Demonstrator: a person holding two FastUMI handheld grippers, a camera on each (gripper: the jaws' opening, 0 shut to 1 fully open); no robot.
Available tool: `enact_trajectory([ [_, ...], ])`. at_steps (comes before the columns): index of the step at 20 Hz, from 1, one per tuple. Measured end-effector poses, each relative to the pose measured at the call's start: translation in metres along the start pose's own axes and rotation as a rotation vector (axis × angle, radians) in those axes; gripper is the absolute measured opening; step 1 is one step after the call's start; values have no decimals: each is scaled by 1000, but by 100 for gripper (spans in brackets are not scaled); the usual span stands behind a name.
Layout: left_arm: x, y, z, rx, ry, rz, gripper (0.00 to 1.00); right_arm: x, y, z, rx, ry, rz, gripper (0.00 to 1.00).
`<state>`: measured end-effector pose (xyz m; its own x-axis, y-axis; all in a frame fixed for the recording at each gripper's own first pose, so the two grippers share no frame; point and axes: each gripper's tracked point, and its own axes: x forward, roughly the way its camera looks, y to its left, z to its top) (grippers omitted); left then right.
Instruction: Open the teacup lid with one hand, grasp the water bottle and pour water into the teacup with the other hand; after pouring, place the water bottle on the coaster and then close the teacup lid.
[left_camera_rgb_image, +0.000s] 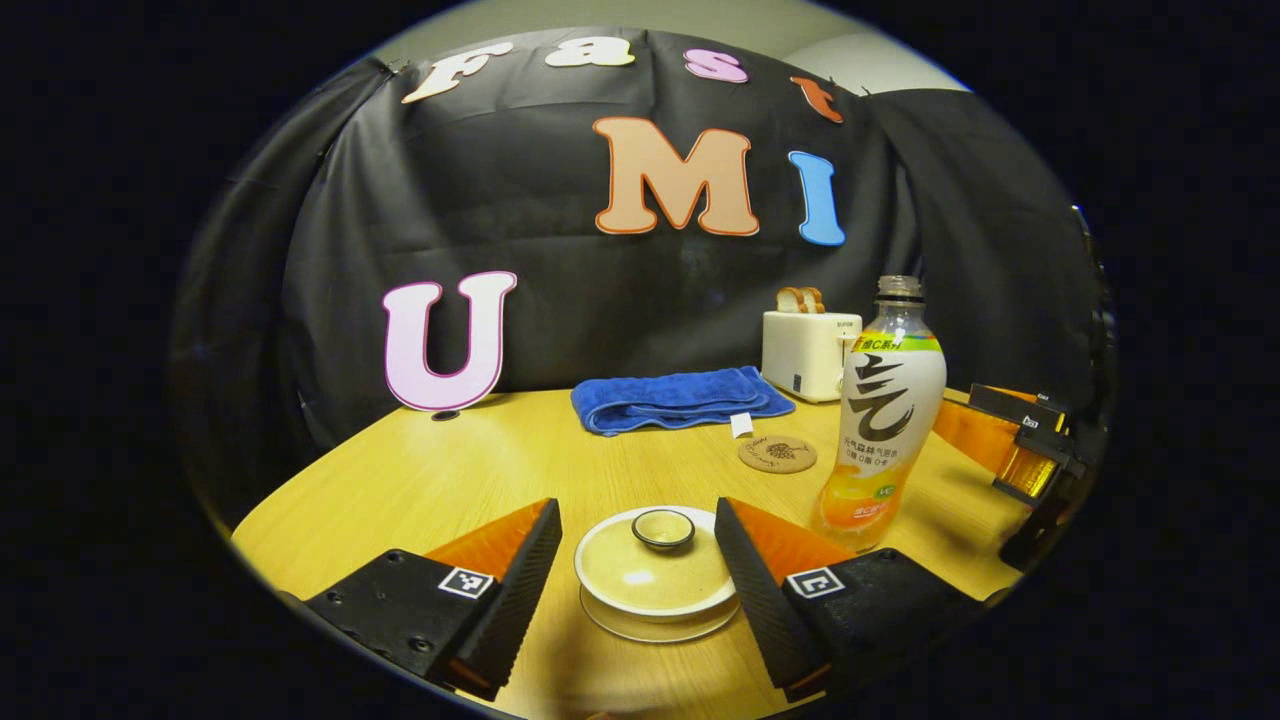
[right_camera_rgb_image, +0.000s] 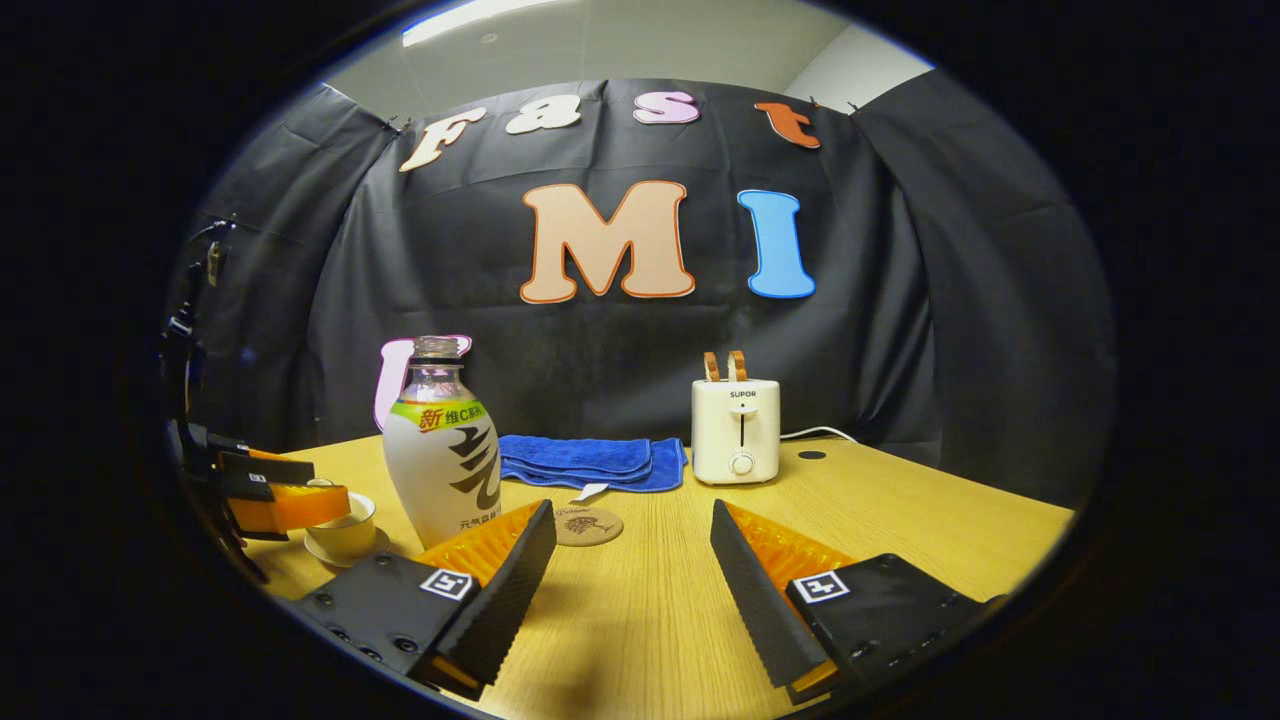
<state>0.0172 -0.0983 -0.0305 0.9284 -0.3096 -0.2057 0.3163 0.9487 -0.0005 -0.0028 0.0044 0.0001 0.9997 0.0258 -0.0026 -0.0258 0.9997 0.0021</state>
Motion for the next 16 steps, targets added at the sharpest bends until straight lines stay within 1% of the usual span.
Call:
enact_trajectory([
  [2,0,-1,-1,-5,11,-1,87,0,0,0,0,0,2,99],
  [3,1,-1,0,-6,13,-2,84,1,1,0,0,0,2,99],
  [4,2,-2,-2,-4,16,-1,83,1,1,0,0,0,2,95],
  [7,3,-1,-1,7,22,0,79,1,1,0,0,0,2,95],
  [8,2,-1,-1,9,22,0,79,0,0,1,0,0,2,99],
  [9,3,-2,-1,13,25,0,78,1,0,0,0,0,2,99],
  [10,2,0,0,17,22,2,78,1,0,0,0,0,2,95],
  [11,2,1,2,22,16,7,76,1,1,0,0,0,2,99],
  [12,2,2,3,27,12,10,74,1,0,0,0,0,2,99],
  [13,2,2,3,31,13,11,70,0,1,0,0,0,2,99],
  [14,2,2,3,33,11,11,69,1,1,0,0,-1,2,100],
  [15,3,2,4,34,11,10,67,1,0,0,0,0,2,95],
  [16,2,2,3,34,11,11,67,0,0,0,0,0,2,100],
])
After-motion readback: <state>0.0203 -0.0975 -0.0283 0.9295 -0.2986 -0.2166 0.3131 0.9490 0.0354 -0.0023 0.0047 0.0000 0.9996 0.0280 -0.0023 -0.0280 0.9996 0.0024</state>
